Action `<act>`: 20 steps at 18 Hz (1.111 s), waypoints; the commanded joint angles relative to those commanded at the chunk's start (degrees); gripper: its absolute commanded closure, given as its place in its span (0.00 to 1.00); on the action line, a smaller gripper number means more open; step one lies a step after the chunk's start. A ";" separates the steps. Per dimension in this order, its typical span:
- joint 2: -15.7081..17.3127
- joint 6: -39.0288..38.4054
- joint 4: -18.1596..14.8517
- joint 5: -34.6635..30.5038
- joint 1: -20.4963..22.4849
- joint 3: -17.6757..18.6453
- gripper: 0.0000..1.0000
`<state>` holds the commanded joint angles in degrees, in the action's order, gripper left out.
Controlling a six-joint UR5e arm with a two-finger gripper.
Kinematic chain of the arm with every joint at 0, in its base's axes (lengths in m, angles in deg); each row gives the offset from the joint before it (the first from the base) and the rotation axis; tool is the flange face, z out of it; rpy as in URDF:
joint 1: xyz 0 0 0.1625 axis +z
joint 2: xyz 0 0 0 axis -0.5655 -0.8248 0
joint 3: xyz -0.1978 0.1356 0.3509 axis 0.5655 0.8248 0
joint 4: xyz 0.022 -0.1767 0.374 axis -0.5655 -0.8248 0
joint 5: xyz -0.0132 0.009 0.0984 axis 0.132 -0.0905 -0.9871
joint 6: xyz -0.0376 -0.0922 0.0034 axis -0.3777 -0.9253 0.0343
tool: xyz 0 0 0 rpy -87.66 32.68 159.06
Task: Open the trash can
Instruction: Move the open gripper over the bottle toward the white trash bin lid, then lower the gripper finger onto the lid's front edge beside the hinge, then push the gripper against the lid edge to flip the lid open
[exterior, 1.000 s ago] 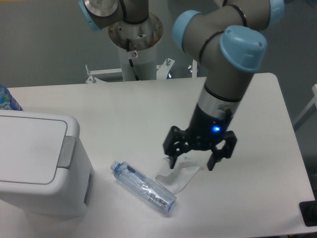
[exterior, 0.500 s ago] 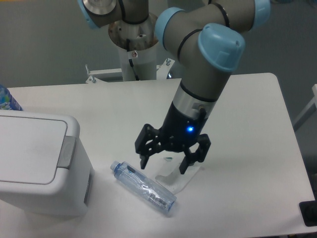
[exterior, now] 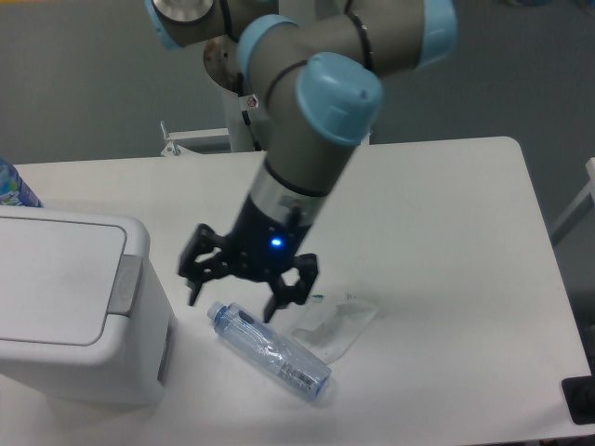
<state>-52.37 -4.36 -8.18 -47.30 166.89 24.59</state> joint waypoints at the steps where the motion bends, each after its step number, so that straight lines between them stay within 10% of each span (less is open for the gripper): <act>1: 0.18 0.00 0.00 0.00 -0.26 -0.09 0.00; 20: 0.09 0.00 0.88 -0.26 -2.46 1.23 0.00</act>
<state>-52.28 -4.36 -7.31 -47.56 164.43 25.83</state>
